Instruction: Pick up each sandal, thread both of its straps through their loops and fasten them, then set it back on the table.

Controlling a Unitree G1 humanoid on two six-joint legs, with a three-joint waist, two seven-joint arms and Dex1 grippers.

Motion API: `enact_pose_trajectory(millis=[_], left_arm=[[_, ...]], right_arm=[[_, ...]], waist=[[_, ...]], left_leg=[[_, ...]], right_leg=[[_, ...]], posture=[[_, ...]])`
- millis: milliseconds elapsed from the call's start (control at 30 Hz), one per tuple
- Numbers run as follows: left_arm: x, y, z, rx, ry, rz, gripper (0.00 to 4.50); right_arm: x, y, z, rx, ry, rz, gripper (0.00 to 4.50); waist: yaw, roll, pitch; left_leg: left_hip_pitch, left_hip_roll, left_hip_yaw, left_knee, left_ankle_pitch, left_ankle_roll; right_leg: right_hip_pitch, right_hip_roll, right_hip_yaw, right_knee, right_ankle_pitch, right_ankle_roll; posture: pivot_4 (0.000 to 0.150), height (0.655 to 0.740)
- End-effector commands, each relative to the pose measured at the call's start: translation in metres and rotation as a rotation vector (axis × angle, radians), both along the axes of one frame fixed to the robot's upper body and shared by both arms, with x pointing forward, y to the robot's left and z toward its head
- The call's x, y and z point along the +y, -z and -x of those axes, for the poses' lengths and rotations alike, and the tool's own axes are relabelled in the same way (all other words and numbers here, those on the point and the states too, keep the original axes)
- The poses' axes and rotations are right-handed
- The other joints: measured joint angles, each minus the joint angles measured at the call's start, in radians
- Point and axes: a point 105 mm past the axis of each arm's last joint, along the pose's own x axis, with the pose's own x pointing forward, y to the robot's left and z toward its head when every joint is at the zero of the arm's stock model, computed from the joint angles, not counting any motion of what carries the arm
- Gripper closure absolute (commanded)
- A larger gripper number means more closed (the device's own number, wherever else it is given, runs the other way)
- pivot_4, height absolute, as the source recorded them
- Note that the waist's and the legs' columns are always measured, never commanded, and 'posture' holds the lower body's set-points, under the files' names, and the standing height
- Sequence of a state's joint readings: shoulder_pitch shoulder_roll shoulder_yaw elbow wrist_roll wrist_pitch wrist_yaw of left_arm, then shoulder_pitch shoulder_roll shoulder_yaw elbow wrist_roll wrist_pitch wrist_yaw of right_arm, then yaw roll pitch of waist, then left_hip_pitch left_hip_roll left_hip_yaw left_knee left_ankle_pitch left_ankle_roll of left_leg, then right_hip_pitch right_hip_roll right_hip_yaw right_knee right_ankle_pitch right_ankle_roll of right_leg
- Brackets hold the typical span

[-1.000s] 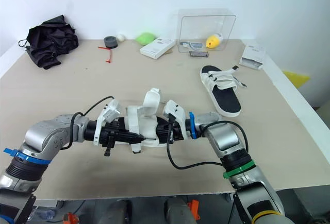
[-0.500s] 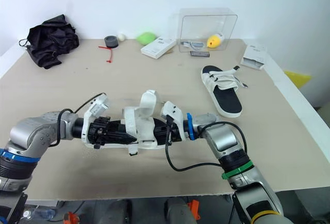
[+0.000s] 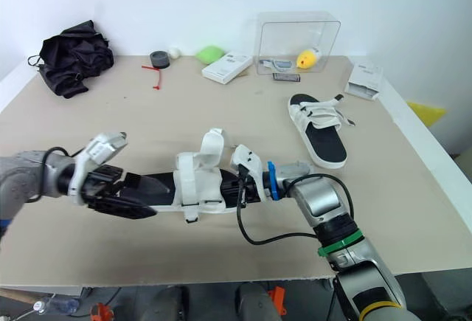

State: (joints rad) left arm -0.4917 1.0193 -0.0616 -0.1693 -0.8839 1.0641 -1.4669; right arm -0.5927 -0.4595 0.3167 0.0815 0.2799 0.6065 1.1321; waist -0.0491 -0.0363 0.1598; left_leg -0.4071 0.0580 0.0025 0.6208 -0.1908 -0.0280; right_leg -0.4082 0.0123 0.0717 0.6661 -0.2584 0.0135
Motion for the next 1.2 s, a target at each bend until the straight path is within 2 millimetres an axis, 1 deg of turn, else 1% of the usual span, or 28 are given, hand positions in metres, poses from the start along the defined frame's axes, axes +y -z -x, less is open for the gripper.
enact_pose_trajectory(millis=[33, 100, 167, 267, 333, 400, 500, 533, 667, 833, 1033, 1133, 1167, 1200], left_arm=[[0.004, -0.013, 0.015, 0.016, 0.064, 0.018, 0.03], [0.001, -0.006, 0.022, 0.03, 0.076, 0.001, 0.03], [-0.005, 0.015, 0.028, 0.039, 0.067, -0.049, 0.03], [-0.01, 0.039, 0.033, 0.045, 0.041, -0.083, 0.03], [-0.012, 0.057, 0.025, 0.016, -0.036, -0.095, 0.03], [-0.016, 0.069, 0.012, -0.075, -0.102, -0.094, 0.03], [-0.024, 0.08, -0.006, -0.184, -0.202, -0.084, 0.03], [-0.026, 0.083, -0.01, -0.179, -0.235, -0.082, 0.03], [-0.04, 0.086, -0.016, -0.242, -0.266, -0.038, 0.03], [-0.046, 0.087, -0.02, -0.248, -0.286, -0.016, 0.03], [-0.059, 0.074, -0.023, -0.227, -0.281, 0.062, 0.03], [-0.064, 0.071, -0.021, -0.201, -0.264, 0.083, 0.03], [-0.065, 0.072, -0.019, -0.19, -0.255, 0.084, 0.6], [-0.066, 0.072, -0.018, -0.185, -0.245, 0.084, 0.69]], right_arm=[[-0.025, 0.016, -0.011, 0.025, 0.116, 0.097, 4.5], [-0.028, 0.015, -0.013, 0.025, 0.13, 0.104, 4.5], [-0.03, 0.017, -0.015, 0.029, 0.144, 0.122, 4.5], [-0.03, 0.022, -0.014, 0.049, 0.15, 0.156, 4.5], [-0.029, 0.025, -0.01, 0.051, 0.134, 0.184, 4.5], [-0.028, 0.025, -0.011, 0.054, 0.145, 0.188, 4.5], [-0.026, 0.023, -0.013, 0.061, 0.155, 0.173, 4.5], [-0.025, 0.022, -0.013, 0.061, 0.155, 0.17, 4.5], [-0.022, 0.024, -0.009, 0.064, 0.141, 0.169, 4.5], [-0.022, 0.024, -0.008, 0.066, 0.139, 0.165, 4.5], [-0.021, 0.024, -0.008, 0.068, 0.136, 0.161, 4.5], [-0.021, 0.025, -0.007, 0.071, 0.134, 0.159, 4.5], [-0.02, 0.025, -0.007, 0.071, 0.134, 0.158, 4.5], [-0.02, 0.025, -0.007, 0.071, 0.134, 0.158, 4.5]], waist=[[0.002, 0.0, 0.0], [0.005, 0.0, 0.0], [0.005, 0.0, 0.0], [0.005, 0.0, 0.001], [0.006, 0.0, 0.0], [0.007, -0.001, 0.0], [0.008, 0.0, 0.0], [0.008, 0.0, 0.0], [0.008, -0.001, 0.0], [0.008, 0.0, 0.0], [0.008, 0.0, 0.0], [0.008, 0.0, 0.0], [0.007, 0.0, 0.0], [0.007, 0.0, 0.0]], left_leg=[[0.0, 0.0, 0.0, 0.0, 0.0, 0.0], [0.0, 0.0, 0.0, 0.001, 0.0, 0.0], [0.0, 0.0, 0.001, 0.002, 0.0, 0.0], [0.0, -0.001, 0.004, 0.002, 0.0, -0.001], [0.0, 0.0, 0.003, 0.002, 0.0, -0.001], [0.0, 0.0, 0.002, 0.003, 0.0, -0.001], [0.001, 0.0, 0.002, 0.003, 0.0, -0.001], [0.001, 0.0, 0.003, 0.003, 0.0, -0.001], [0.001, 0.0, 0.003, 0.004, 0.001, -0.001], [0.001, 0.0, 0.003, 0.004, 0.0, -0.001], [0.001, -0.001, 0.003, 0.004, 0.001, -0.001], [0.0, -0.001, 0.003, 0.004, 0.001, -0.001], [0.001, -0.001, 0.003, 0.004, 0.001, -0.001], [0.0, -0.001, 0.003, 0.004, 0.001, -0.001]], right_leg=[[0.0, 0.0, 0.0, 0.0, 0.0, 0.0], [0.0, -0.001, 0.0, 0.0, 0.0, 0.0], [0.001, -0.002, 0.0, 0.0, 0.0, 0.0], [0.001, -0.003, 0.002, 0.0, 0.0, 0.0], [0.001, -0.002, 0.002, 0.0, 0.0, 0.0], [0.001, -0.001, 0.002, 0.0, 0.0, 0.0], [0.001, -0.001, 0.002, 0.0, 0.0, 0.0], [0.001, -0.001, 0.002, 0.0, 0.0, 0.0], [0.002, -0.002, 0.003, 0.0, 0.001, 0.001], [0.002, -0.001, 0.003, 0.0, 0.002, 0.001], [0.002, -0.002, 0.003, 0.0, 0.002, 0.002], [0.002, -0.001, 0.003, 0.0, 0.002, 0.002], [0.002, -0.001, 0.003, 0.0, 0.002, 0.002], [0.002, -0.001, 0.003, 0.0, 0.002, 0.002]], posture=[[0.15, 0.74], [0.15, 0.74], [0.15, 0.74], [0.15, 0.74], [0.15, 0.74], [0.15, 0.74], [0.15, 0.74], [0.15, 0.74], [0.15, 0.74], [0.15, 0.74], [0.15, 0.74], [0.15, 0.74], [0.15, 0.74], [0.15, 0.74]])
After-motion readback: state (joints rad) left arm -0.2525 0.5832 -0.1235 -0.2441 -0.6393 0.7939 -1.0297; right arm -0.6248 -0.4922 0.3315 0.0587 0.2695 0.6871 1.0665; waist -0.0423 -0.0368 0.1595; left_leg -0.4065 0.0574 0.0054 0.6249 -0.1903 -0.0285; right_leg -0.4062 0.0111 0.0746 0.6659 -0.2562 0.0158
